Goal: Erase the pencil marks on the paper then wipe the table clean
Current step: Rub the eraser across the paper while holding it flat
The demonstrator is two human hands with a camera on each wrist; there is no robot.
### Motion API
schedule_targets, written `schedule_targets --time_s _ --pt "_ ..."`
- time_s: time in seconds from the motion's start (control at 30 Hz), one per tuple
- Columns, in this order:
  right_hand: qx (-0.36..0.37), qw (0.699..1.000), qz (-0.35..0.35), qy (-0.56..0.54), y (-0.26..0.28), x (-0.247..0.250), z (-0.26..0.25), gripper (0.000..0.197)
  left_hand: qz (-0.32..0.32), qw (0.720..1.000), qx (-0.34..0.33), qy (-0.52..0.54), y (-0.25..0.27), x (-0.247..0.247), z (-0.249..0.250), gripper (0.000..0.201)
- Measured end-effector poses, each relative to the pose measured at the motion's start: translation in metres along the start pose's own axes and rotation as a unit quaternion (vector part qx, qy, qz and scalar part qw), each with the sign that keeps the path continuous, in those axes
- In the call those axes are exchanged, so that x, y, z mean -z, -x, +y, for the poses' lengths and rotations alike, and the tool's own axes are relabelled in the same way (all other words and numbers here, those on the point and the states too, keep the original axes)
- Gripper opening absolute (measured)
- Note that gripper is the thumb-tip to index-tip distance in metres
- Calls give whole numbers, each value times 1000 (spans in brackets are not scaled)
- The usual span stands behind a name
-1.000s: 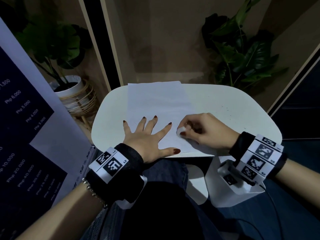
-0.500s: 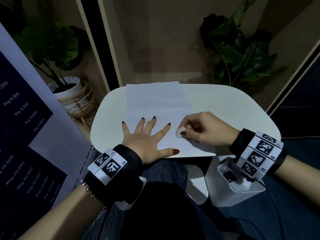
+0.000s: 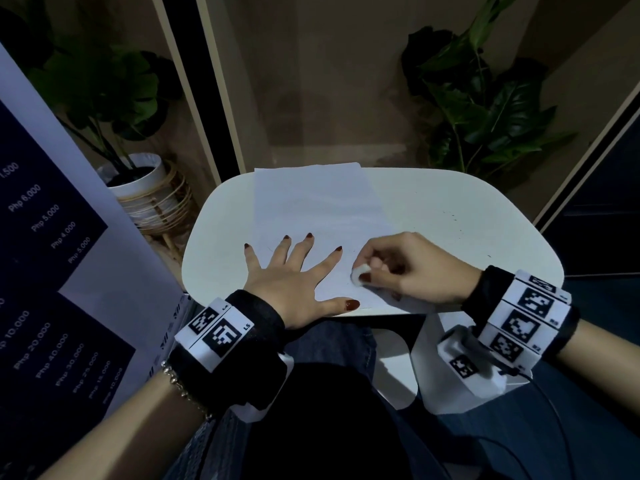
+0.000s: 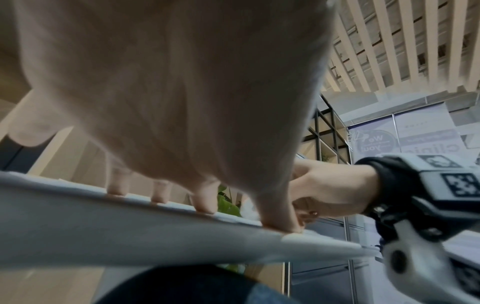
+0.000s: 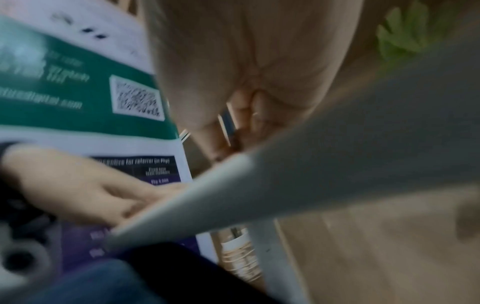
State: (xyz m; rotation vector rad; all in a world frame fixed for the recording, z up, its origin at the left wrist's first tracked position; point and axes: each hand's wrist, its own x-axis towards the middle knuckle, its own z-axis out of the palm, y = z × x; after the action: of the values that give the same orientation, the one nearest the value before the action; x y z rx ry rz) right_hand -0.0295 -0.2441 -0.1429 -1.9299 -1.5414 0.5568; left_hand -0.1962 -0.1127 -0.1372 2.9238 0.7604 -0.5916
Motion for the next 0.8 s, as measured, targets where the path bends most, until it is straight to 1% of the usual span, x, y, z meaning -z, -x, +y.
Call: schedule_targets --time_s 0.03,0.07,0.1,0.2,0.23,0.27,0.3,0.37,0.4,0.43,0.47,0.53,0.57,0.6,0.63,0.7,0.73,0.77,0.8 --pt "0 999 -31 -11 1 2 -1 3 1 1000 -1 0 0 0 0 85" --pt "-3 999 -39 -8 0 4 0 3 1 1000 0 0 0 0 0 86" --pt "-7 1000 -20 5 -1 7 2 3 0 1000 0 -1 0 0 0 86" --pt "-22 995 74 64 -5 8 7 3 -2 1000 5 -6 0 0 1 86" --pt "-18 994 84 65 -4 5 7 3 -3 1000 5 -6 0 1 1 86" --pt "-7 995 76 60 -2 3 5 1 -3 1000 6 -5 -1 0 1 86" --pt "8 997 52 51 0 1 2 2 -1 1000 5 -3 -1 0 1 86" --pt "18 999 -20 28 4 1 -4 5 0 1000 3 0 0 0 1 86" --pt "12 999 -38 23 5 2 -5 7 0 1000 2 0 0 -1 0 86" --pt "6 999 -30 24 3 4 -2 7 -1 1000 2 -1 0 -1 0 86" --pt "-3 1000 -1 29 1 6 1 6 -2 1000 3 -1 0 0 1 86" --pt "-15 996 80 48 -2 6 7 4 -4 1000 5 -1 0 1 1 86" --pt "-16 993 104 53 -3 5 8 4 -5 1000 5 -2 0 1 1 87" --pt "-13 993 105 49 -2 3 7 4 -5 1000 5 -1 0 1 1 87" --pt "-4 996 79 35 -1 2 5 3 -5 1000 4 0 0 1 1 87" --pt "4 1000 -18 1 3 2 -2 4 -5 1000 3 2 1 1 1 85" --pt "-1 999 -49 -9 4 3 -4 5 -6 1000 3 2 1 1 0 84" --pt "-6 999 -47 -9 3 5 -3 5 -6 1000 3 2 0 1 0 84" --pt "-11 1000 -19 -2 1 7 0 4 -5 1000 3 2 0 1 0 85"
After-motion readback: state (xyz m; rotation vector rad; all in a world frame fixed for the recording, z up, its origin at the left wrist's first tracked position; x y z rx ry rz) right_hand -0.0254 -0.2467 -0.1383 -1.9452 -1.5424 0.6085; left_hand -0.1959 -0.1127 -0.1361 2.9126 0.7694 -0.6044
